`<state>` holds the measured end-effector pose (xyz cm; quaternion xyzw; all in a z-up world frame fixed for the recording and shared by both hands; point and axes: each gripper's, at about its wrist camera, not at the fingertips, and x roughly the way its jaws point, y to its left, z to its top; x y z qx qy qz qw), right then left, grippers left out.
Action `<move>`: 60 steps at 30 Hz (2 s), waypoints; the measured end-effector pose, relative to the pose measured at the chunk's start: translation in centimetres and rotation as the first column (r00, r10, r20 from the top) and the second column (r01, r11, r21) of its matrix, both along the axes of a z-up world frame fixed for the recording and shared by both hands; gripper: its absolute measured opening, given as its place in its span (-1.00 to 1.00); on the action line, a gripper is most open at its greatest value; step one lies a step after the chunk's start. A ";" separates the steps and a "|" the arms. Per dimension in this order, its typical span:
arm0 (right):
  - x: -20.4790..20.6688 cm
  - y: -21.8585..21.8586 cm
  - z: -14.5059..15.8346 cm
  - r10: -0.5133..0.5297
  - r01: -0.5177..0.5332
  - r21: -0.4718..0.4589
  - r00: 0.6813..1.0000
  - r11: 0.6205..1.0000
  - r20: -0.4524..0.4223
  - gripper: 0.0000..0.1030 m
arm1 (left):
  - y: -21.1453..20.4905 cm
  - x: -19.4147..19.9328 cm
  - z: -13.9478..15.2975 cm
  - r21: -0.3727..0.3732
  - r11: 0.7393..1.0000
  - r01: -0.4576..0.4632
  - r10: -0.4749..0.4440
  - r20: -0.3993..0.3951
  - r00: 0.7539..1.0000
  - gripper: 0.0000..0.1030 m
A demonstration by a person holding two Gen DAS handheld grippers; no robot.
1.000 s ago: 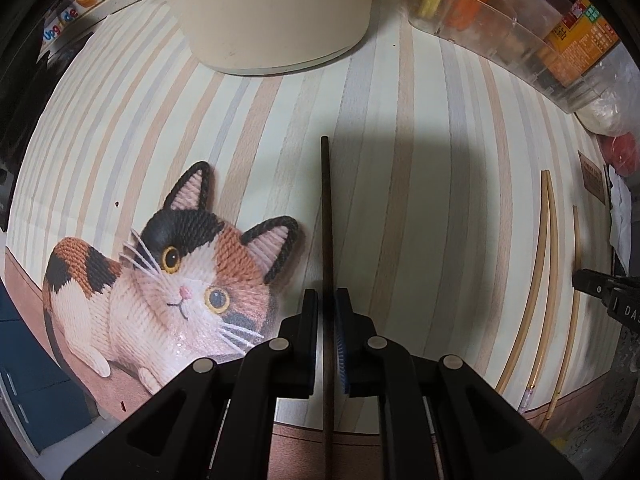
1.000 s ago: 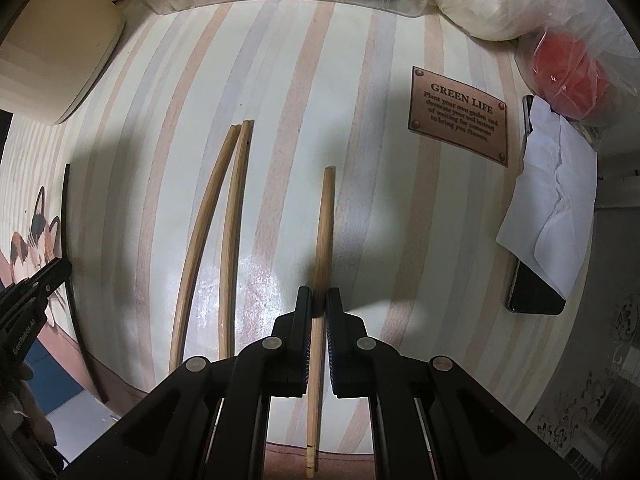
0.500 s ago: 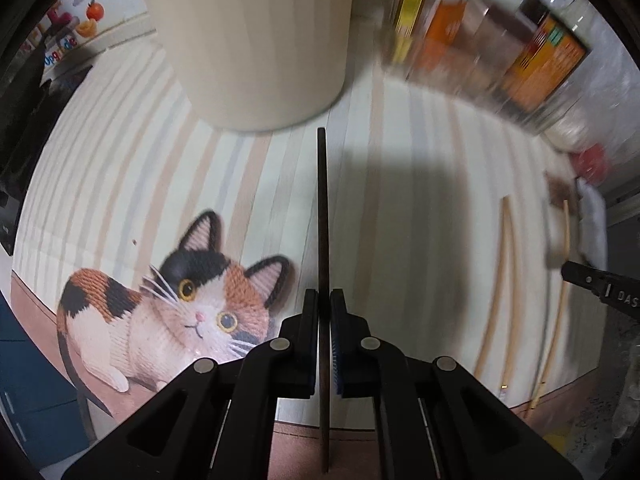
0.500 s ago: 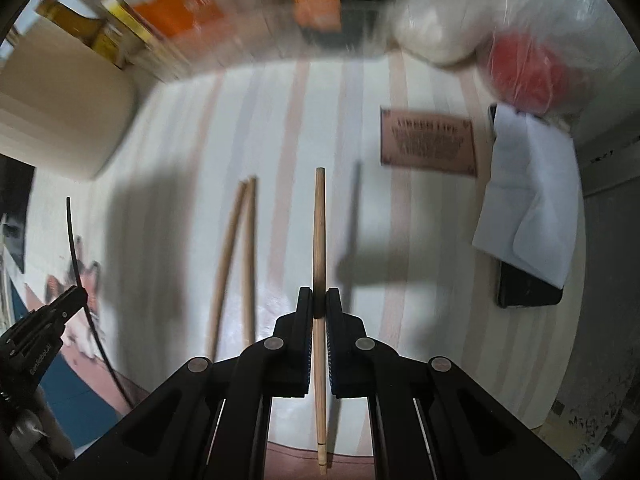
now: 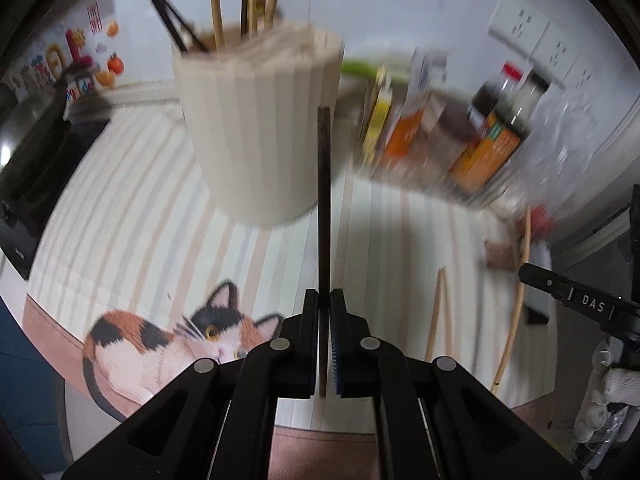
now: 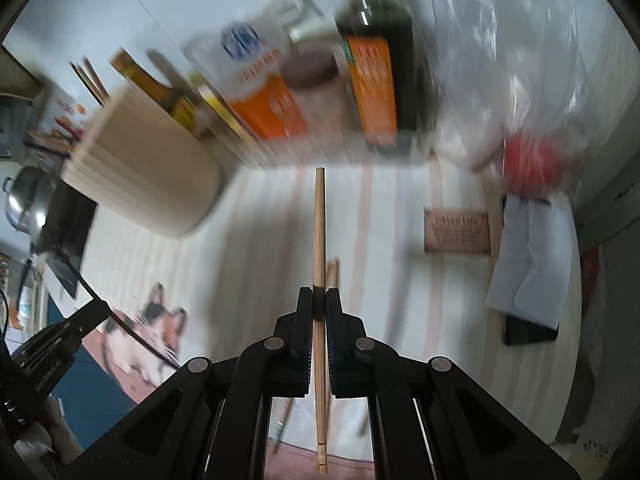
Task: Organize utensils
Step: 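Lift both chopsticks and lower them into the beige holder, then open both tools over the holder and move them back to the counter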
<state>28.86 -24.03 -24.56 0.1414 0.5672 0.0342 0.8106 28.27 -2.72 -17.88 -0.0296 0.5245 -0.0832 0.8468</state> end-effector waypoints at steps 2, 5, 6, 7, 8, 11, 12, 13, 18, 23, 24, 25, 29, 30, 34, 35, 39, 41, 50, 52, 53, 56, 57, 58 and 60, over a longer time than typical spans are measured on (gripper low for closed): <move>0.5 0.2 1.6 0.000 0.000 0.013 0.999 1.000 0.043 -0.88 | 0.3 0.2 1.9 -0.012 1.000 -0.007 0.007 0.048 0.999 -0.94; 1.6 0.4 4.6 0.006 -0.009 0.024 0.993 1.000 0.119 -0.88 | 0.5 0.7 4.7 -0.034 0.999 -0.015 0.019 0.126 0.992 -0.94; 2.1 0.6 5.8 0.011 -0.016 0.033 0.990 0.999 0.143 -0.88 | 0.6 1.0 6.0 -0.040 0.999 -0.017 0.023 0.157 0.987 -0.94; 2.6 0.8 7.0 0.013 -0.019 0.038 0.985 0.999 0.170 -0.88 | 0.7 1.3 6.9 -0.044 0.999 -0.019 0.026 0.179 0.983 -0.94; 3.2 1.1 8.2 0.017 -0.025 0.042 0.980 0.999 0.198 -0.88 | 0.8 1.6 8.1 -0.053 0.998 -0.021 0.032 0.208 0.978 -0.94; 5.1 1.9 11.3 0.030 -0.047 0.061 0.964 0.997 0.263 -0.88 | 1.2 2.4 11.4 -0.081 0.996 -0.027 0.048 0.278 0.959 -0.94; 5.9 2.4 12.7 0.038 -0.059 0.063 0.956 0.996 0.290 -0.88 | 1.4 2.7 12.5 -0.089 0.996 -0.028 0.054 0.301 0.952 -0.94; 6.5 2.8 13.8 0.039 -0.063 0.067 0.948 0.996 0.315 -0.88 | 1.6 3.0 13.5 -0.097 0.995 -0.033 0.062 0.321 0.945 -0.94; 10.9 5.7 19.7 0.062 -0.103 0.068 0.892 0.992 0.447 -0.88 | 3.0 4.8 18.2 -0.131 0.989 -0.066 0.115 0.411 0.905 -0.94; 15.2 8.9 22.5 0.047 -0.117 0.101 0.851 0.988 0.523 -0.88 | 5.1 7.2 20.6 -0.121 0.983 -0.136 0.178 0.465 0.867 -0.94; 16.0 9.8 22.8 0.040 -0.118 0.113 0.846 0.986 0.532 -0.88 | 5.7 7.8 20.6 -0.124 0.981 -0.152 0.193 0.463 0.865 -0.94; 16.7 10.4 22.9 0.037 -0.121 0.122 0.840 0.985 0.541 -0.88 | 6.1 8.1 20.5 -0.125 0.979 -0.164 0.204 0.462 0.863 -0.94; 19.7 13.2 22.8 0.045 -0.143 0.131 0.824 0.981 0.565 -0.88 | 7.7 9.8 19.7 -0.111 0.970 -0.217 0.243 0.461 0.853 -0.94; 20.6 14.2 22.6 0.051 -0.153 0.132 0.819 0.979 0.572 -0.88 | 8.1 10.3 19.3 -0.104 0.967 -0.231 0.253 0.462 0.850 -0.94; 23.0 17.2 21.4 0.074 -0.182 0.129 0.809 0.975 0.584 -0.88 | 9.1 12.0 17.8 -0.107 0.957 -0.269 0.288 0.438 0.852 -0.94; 23.5 17.9 21.1 0.080 -0.189 0.126 0.805 0.974 0.588 -0.88 | 9.2 12.2 17.6 -0.105 0.956 -0.274 0.292 0.434 0.852 -0.94; 25.1 20.4 19.6 0.117 -0.222 0.106 0.795 0.969 0.595 -0.88 | 9.5 13.5 16.3 -0.091 0.954 -0.287 0.298 0.412 0.861 -0.94; 25.5 21.1 18.9 0.127 -0.231 0.100 0.791 0.968 0.598 -0.88 | 9.8 14.1 15.5 -0.089 0.954 -0.287 0.298 0.398 0.867 -0.94; 25.5 23.1 16.7 0.212 -0.280 0.015 0.760 0.960 0.614 -0.88 | 9.8 15.3 12.6 -0.138 0.956 -0.259 0.290 0.304 0.908 -0.94; 25.6 23.2 16.4 0.240 -0.302 0.006 0.769 0.953 0.593 -0.88 | 9.9 15.3 12.2 -0.157 0.955 -0.251 0.286 0.277 0.917 -0.93; 25.6 23.2 16.2 0.255 -0.317 0.007 0.775 0.948 0.578 -0.87 | 9.9 15.2 12.0 -0.171 0.954 -0.246 0.285 0.261 0.923 -0.92; 25.7 22.9 15.6 0.282 -0.339 0.014 0.803 0.941 0.525 -0.86 | 10.0 14.8 12.2 -0.190 0.949 -0.250 0.290 0.226 0.930 -0.88; 25.6 22.5 15.5 0.287 -0.348 0.031 0.816 0.937 0.502 -0.84 | 10.1 14.6 12.4 -0.204 0.947 -0.247 0.290 0.215 0.933 -0.84; 25.5 22.1 15.5 0.286 -0.350 0.041 0.823 0.936 0.492 -0.70 | 10.2 14.3 12.8 -0.205 0.946 -0.250 0.292 0.213 0.932 -0.81; 24.9 20.9 15.8 0.268 -0.337 0.058 0.832 0.940 0.485 -0.32 | 10.4 13.5 13.9 -0.181 0.947 -0.266 0.304 0.232 0.924 -0.07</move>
